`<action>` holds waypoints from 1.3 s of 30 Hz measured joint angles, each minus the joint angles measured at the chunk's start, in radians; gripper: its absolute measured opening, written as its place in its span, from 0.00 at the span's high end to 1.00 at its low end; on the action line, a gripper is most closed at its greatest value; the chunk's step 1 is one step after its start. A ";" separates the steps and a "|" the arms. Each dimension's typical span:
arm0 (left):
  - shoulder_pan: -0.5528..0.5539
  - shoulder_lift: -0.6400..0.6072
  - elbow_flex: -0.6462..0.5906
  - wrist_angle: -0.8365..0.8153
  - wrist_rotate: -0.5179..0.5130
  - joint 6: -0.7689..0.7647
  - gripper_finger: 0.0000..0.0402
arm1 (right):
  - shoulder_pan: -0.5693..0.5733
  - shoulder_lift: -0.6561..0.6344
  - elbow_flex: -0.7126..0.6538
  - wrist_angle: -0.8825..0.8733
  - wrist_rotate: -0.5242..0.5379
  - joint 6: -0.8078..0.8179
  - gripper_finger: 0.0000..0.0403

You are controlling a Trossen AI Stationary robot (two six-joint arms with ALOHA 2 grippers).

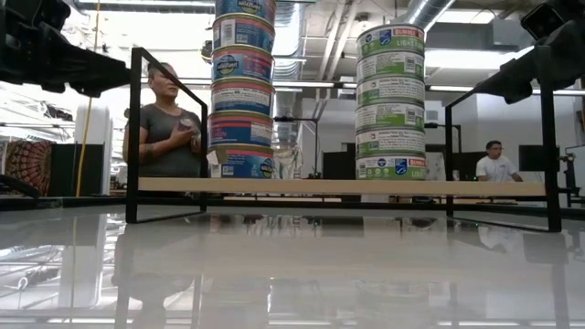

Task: Stack canned seafood by type on shelf
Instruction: Return to Home Position

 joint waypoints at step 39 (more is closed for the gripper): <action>0.000 0.000 0.001 -0.109 -0.002 0.019 0.48 | 0.000 0.001 -0.001 -0.003 -0.005 -0.003 0.30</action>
